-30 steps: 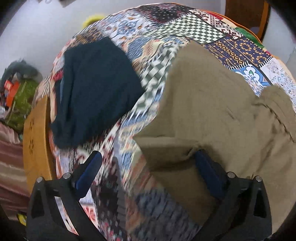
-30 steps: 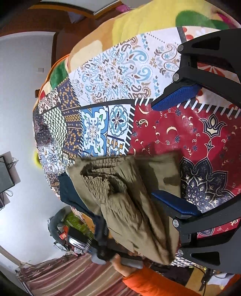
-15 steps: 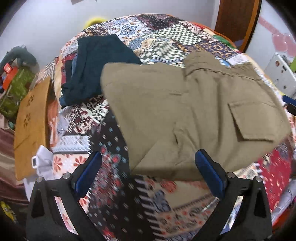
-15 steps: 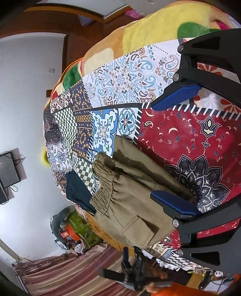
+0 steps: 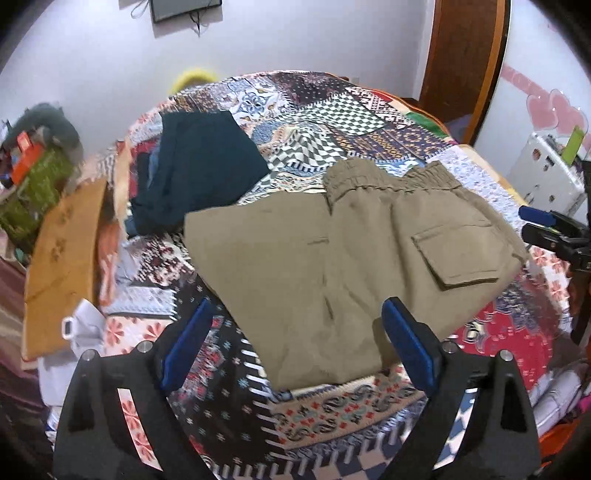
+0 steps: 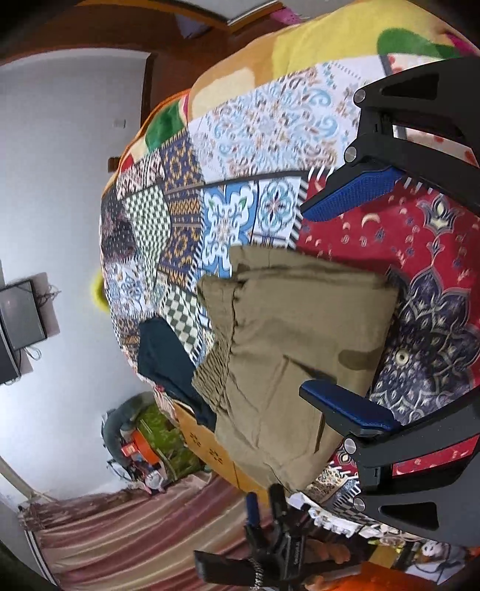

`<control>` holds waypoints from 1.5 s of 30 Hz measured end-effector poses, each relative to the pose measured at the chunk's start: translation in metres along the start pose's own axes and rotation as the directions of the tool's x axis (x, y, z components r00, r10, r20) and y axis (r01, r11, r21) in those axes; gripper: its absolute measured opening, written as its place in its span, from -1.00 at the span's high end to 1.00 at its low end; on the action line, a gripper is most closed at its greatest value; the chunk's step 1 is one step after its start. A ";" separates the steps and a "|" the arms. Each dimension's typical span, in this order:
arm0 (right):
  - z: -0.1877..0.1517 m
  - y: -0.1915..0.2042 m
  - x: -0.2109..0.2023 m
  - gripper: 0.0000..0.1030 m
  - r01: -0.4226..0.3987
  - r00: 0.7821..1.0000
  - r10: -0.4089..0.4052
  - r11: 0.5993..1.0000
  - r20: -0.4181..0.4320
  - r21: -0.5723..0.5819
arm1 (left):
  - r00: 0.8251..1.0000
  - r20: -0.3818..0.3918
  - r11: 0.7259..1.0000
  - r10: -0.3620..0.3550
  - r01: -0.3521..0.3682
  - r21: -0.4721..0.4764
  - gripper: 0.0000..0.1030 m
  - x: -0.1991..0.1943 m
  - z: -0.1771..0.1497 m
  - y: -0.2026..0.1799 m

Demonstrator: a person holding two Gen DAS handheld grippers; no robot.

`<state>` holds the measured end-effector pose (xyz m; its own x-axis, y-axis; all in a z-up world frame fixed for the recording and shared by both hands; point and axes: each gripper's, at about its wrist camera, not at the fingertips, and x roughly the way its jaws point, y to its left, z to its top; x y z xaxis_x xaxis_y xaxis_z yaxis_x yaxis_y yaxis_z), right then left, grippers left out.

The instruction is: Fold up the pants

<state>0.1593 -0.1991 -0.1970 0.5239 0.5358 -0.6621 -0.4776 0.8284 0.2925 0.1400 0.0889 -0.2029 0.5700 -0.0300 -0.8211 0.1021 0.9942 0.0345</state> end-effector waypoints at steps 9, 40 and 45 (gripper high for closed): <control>-0.019 0.008 0.032 -0.55 -0.050 0.994 0.047 0.998 -0.100 -0.027 | 0.996 -0.085 0.987 0.018 -0.031 -0.157 -0.83 0.021 -0.033 0.047; 0.030 0.024 0.074 -0.06 -0.162 0.982 0.154 0.985 -0.105 -0.065 | 0.988 -0.074 0.979 -0.134 0.120 -0.165 -0.55 0.072 0.044 0.013; 0.027 0.001 0.063 0.00 -0.173 0.979 0.171 0.985 -0.112 -0.007 | 0.992 -0.054 0.975 -0.113 0.100 -0.198 -0.55 0.053 0.031 0.030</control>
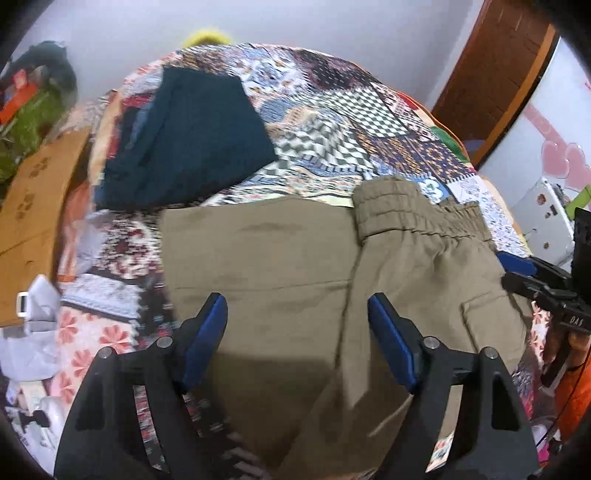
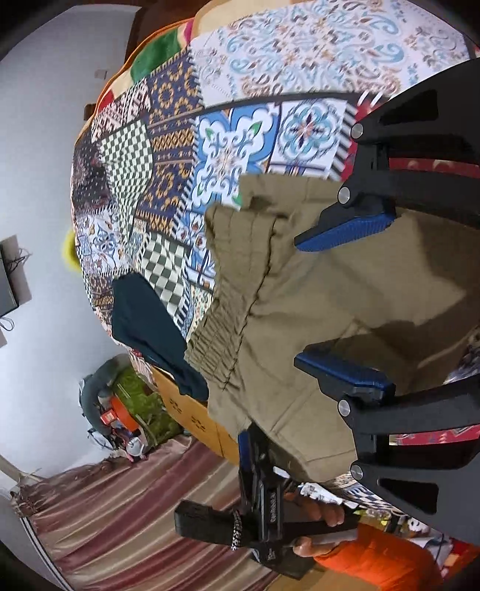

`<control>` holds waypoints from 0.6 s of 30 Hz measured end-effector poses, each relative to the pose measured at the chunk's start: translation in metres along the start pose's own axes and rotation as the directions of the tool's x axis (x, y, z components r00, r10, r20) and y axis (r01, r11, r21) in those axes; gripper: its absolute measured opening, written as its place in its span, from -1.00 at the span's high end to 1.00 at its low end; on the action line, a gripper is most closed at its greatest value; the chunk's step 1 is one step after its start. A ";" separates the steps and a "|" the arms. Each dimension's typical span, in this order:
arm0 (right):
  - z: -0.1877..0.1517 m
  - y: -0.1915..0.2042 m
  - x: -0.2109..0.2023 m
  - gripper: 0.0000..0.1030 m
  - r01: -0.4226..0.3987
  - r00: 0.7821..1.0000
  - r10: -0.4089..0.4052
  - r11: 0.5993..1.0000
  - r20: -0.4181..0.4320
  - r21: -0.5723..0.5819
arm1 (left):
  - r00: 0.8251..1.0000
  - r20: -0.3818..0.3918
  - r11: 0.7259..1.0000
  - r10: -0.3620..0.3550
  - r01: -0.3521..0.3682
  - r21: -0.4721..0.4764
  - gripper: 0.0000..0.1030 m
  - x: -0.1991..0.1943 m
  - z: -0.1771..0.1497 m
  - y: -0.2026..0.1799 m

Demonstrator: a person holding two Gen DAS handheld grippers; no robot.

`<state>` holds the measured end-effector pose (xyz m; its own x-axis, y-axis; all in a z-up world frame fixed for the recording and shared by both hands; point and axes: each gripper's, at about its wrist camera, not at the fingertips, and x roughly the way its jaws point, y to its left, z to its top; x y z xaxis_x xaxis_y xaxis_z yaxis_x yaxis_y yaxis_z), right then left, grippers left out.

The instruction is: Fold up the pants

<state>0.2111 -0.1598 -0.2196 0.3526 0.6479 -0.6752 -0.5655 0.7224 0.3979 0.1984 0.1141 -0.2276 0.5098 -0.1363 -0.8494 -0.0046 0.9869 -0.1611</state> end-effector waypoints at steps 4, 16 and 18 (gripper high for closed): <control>-0.003 -0.004 -0.010 -0.04 0.038 0.999 -0.038 0.999 -0.001 -0.009 | 0.996 0.016 0.996 0.091 -0.091 0.001 -0.54 -0.014 -0.006 0.009; -0.014 -0.038 -0.004 -0.50 0.081 0.995 -0.074 0.991 -0.068 0.109 | 0.998 -0.057 0.989 0.002 -0.011 -0.146 -0.54 0.006 -0.012 0.047; -0.014 -0.043 0.002 -0.59 0.068 0.996 -0.058 0.988 -0.073 0.137 | 0.997 -0.067 0.988 -0.024 0.014 -0.152 -0.54 0.014 -0.008 0.045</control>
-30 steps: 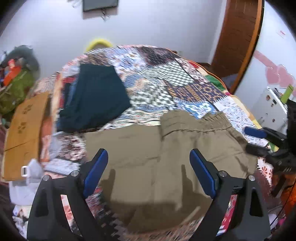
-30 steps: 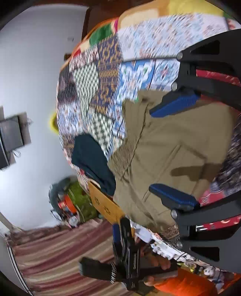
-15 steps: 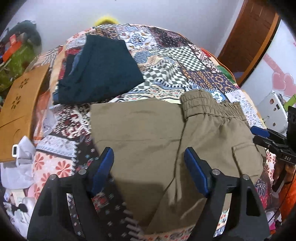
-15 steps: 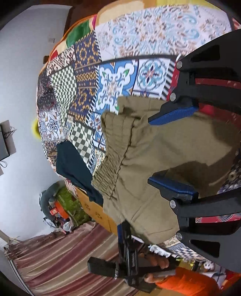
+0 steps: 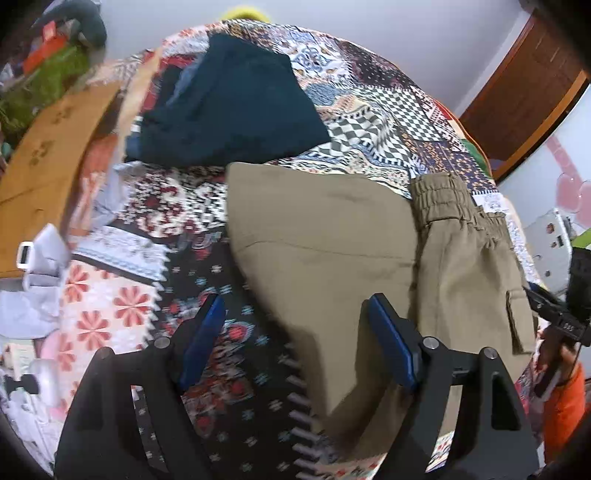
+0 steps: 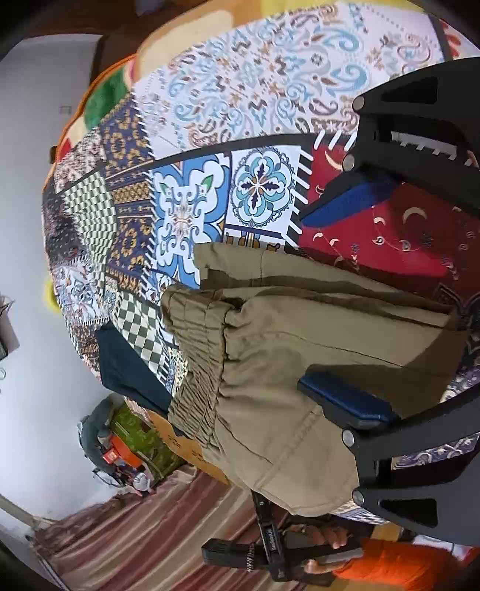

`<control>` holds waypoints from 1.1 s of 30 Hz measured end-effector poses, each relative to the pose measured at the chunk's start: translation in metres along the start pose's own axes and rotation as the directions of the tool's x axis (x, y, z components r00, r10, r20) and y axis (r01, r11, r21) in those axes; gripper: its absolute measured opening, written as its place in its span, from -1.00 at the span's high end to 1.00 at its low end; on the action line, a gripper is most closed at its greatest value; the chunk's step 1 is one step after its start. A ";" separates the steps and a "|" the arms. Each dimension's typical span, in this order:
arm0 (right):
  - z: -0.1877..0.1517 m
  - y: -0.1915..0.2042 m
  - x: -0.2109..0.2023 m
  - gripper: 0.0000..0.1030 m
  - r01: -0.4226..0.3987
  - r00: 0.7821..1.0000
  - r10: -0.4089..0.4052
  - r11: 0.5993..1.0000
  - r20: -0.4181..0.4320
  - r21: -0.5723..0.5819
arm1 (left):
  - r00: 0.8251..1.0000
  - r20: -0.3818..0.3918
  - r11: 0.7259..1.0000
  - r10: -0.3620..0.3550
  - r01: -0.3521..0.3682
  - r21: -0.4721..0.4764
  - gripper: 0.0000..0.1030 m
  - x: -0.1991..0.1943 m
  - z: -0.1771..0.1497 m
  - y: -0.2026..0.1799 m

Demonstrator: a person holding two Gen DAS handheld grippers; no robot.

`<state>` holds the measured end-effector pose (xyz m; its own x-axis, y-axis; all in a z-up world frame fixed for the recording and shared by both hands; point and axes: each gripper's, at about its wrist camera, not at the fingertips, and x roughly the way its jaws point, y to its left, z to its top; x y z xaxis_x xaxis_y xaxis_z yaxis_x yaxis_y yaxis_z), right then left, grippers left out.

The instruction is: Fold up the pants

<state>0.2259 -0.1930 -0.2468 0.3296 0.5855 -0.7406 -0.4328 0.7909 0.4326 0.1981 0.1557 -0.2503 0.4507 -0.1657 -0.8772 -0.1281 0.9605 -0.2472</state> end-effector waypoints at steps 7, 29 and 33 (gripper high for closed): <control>0.004 -0.011 0.014 -0.62 -0.084 0.996 0.085 0.994 -0.020 0.073 | 0.995 -0.027 0.995 -0.098 0.097 -0.025 -0.50 0.015 0.009 -0.006; 0.047 0.023 -0.009 0.83 -0.060 0.996 0.064 0.996 0.058 -0.061 | 0.987 0.158 0.998 -0.029 0.021 0.052 0.93 -0.041 0.030 -0.027; 0.067 0.043 -0.013 0.84 -0.041 0.994 0.053 0.991 0.093 -0.127 | 0.980 0.199 0.997 -0.009 -0.006 0.070 0.94 -0.056 0.046 -0.030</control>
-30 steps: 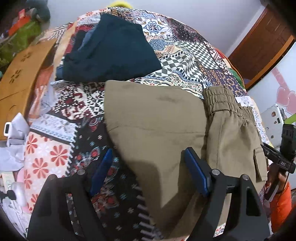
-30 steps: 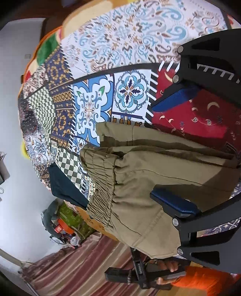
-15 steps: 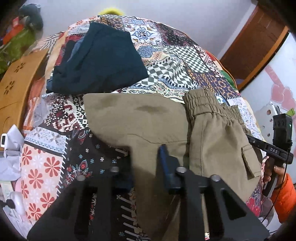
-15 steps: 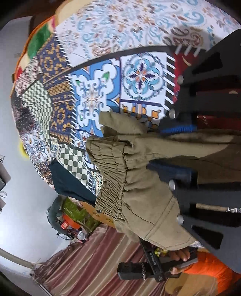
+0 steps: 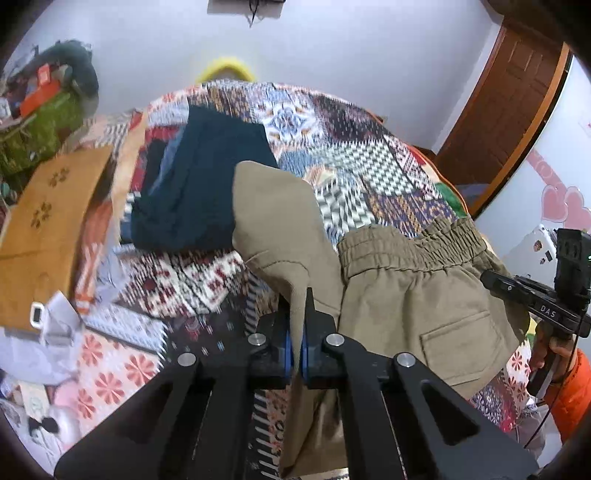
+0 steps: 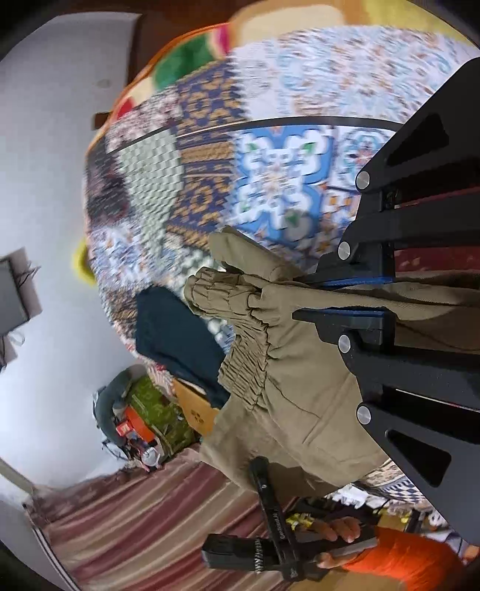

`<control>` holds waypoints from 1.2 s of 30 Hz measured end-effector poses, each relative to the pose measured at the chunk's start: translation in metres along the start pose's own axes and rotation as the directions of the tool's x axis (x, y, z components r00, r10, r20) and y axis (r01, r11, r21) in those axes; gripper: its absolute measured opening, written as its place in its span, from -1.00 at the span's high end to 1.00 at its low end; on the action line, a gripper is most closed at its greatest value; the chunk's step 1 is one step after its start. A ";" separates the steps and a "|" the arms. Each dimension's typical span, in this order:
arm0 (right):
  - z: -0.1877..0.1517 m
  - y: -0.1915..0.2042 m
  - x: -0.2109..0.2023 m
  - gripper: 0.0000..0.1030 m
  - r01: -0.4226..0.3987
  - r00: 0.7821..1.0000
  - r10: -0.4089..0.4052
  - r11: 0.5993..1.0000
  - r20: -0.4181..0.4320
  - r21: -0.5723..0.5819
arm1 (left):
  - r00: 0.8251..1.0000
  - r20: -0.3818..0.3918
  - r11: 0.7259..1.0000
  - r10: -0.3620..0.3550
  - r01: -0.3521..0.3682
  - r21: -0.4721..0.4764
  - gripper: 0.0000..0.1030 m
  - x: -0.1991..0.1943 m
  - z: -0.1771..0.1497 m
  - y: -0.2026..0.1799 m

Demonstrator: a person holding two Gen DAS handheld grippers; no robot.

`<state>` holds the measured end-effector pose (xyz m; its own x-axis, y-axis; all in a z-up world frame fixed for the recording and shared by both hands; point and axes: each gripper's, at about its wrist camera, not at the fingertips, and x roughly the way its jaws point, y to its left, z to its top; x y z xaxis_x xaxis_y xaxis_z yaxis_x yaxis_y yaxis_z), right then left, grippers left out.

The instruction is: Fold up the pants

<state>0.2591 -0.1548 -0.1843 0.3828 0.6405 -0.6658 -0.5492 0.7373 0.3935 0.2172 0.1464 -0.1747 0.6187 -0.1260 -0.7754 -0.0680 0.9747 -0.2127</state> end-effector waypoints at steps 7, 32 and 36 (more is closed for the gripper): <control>0.048 0.022 0.010 0.84 0.007 0.998 -0.003 0.998 0.067 -0.069 | 0.995 0.086 0.999 0.045 -0.046 0.013 0.94 -0.016 0.041 0.016; 0.168 0.063 0.189 0.84 0.082 0.995 -0.072 0.985 0.065 -0.155 | 0.958 0.019 0.953 0.285 -0.281 -0.114 0.94 0.116 0.156 0.155; 0.158 0.056 0.219 0.84 0.089 0.996 -0.092 0.984 -0.016 -0.154 | 0.943 -0.063 0.939 0.326 -0.331 -0.097 0.94 0.149 0.150 0.174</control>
<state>0.4296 0.0606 -0.2075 0.4201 0.5661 -0.7093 -0.6210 0.7492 0.2301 0.4149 0.3247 -0.2386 0.5126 0.1870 -0.8380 -0.3444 0.9388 -0.0011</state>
